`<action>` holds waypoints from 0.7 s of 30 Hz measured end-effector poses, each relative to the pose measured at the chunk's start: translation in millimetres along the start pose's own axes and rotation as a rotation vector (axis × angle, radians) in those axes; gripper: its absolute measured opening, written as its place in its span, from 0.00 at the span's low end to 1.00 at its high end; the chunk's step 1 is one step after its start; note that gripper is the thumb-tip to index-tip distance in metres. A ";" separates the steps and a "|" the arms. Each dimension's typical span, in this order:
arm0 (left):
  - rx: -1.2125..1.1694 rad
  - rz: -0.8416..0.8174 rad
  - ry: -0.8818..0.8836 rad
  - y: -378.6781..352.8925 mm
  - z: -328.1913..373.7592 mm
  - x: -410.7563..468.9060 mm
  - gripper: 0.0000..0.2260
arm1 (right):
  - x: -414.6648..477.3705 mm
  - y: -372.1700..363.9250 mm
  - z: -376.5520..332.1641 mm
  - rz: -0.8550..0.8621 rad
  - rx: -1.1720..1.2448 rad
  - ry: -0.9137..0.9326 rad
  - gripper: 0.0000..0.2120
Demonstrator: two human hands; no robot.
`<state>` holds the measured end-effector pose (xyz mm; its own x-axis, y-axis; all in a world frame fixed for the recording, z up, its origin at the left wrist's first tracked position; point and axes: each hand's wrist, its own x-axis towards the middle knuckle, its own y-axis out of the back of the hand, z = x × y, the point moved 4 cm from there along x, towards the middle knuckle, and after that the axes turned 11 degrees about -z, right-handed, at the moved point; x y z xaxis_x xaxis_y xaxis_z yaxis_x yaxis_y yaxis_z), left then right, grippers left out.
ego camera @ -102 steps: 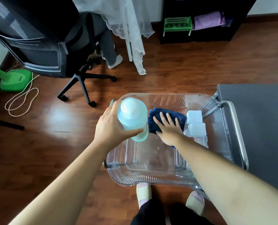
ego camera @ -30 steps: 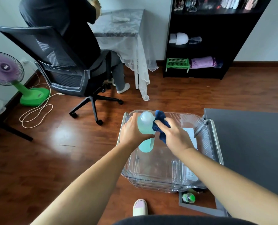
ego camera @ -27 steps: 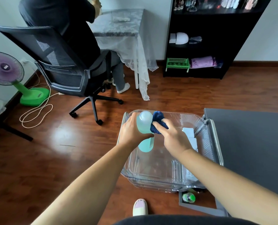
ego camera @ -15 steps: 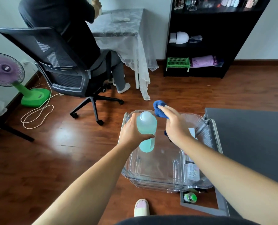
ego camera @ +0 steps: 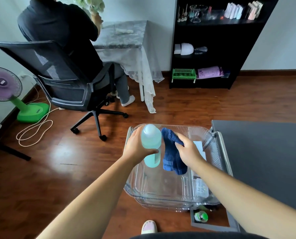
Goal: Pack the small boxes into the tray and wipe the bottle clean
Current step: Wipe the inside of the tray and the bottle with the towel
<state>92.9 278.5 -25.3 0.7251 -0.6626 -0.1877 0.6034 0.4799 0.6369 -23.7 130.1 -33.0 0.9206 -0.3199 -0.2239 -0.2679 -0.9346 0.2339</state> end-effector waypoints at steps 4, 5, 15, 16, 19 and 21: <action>0.174 0.053 -0.044 10.6 22.4 -7.0 0.52 | 3.8 24.1 -13.8 -0.001 0.032 -0.037 0.20; 0.222 0.108 -0.087 15.8 32.4 -8.7 0.52 | 3.8 31.5 -18.0 0.000 0.015 -0.040 0.19; 0.556 -0.130 -0.475 -38.7 162.7 29.0 0.38 | -60.3 134.6 -51.8 -0.001 -0.021 -0.013 0.12; 0.538 -0.186 -0.505 -51.1 174.3 32.3 0.33 | -70.3 146.3 -49.3 0.005 -0.005 -0.021 0.10; 0.415 -0.287 -0.588 -82.6 204.6 34.3 0.12 | -98.8 176.6 -34.4 0.046 0.091 -0.069 0.09; 0.326 -0.373 -0.623 -102.7 224.0 29.5 0.06 | -118.4 195.5 -21.5 0.102 0.196 -0.102 0.14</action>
<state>-22.0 80.9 71.3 0.1169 -0.9923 -0.0403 0.5721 0.0341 0.8195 -179.0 -11.4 59.5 0.8552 -0.4189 -0.3052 -0.4173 -0.9058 0.0739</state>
